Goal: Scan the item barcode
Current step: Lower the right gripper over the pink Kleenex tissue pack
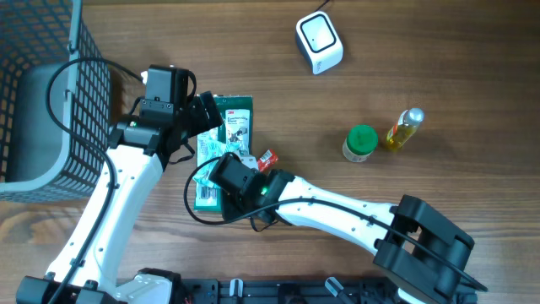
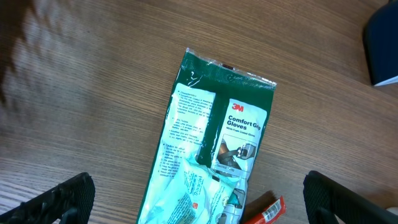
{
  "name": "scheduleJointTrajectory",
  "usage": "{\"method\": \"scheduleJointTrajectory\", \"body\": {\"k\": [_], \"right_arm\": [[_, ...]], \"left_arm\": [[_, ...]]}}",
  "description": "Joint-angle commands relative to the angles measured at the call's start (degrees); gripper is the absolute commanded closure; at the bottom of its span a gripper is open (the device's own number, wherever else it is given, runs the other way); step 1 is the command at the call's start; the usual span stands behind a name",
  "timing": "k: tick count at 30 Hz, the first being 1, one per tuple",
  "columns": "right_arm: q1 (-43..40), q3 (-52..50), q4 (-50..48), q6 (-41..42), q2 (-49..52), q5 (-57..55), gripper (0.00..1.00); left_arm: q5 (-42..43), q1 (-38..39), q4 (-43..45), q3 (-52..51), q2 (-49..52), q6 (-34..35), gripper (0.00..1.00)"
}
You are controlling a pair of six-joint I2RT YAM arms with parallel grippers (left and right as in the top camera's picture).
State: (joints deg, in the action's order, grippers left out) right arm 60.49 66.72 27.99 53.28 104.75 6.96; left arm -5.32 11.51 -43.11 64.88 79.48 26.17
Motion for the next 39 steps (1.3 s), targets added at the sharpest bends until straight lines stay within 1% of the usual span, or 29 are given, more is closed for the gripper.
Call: {"method": "scheduleJointTrajectory", "body": {"k": [1,27,39], "right_arm": [[0.1,-0.6,-0.3,-0.6,-1.0,-1.6,0.96],[0.1,-0.7,-0.1,-0.7,-1.0,-0.7,0.96],[0.1,-0.6,-0.2,-0.8,1.8,-1.2,0.96]], "left_arm": [[-0.5,-0.2,0.2,0.1,-0.1,-0.5,0.0],[-0.6,-0.2,0.2,0.1,-0.1,-0.5,0.0],[-0.6,-0.2,0.2,0.1,-0.1,-0.5,0.0]]}}
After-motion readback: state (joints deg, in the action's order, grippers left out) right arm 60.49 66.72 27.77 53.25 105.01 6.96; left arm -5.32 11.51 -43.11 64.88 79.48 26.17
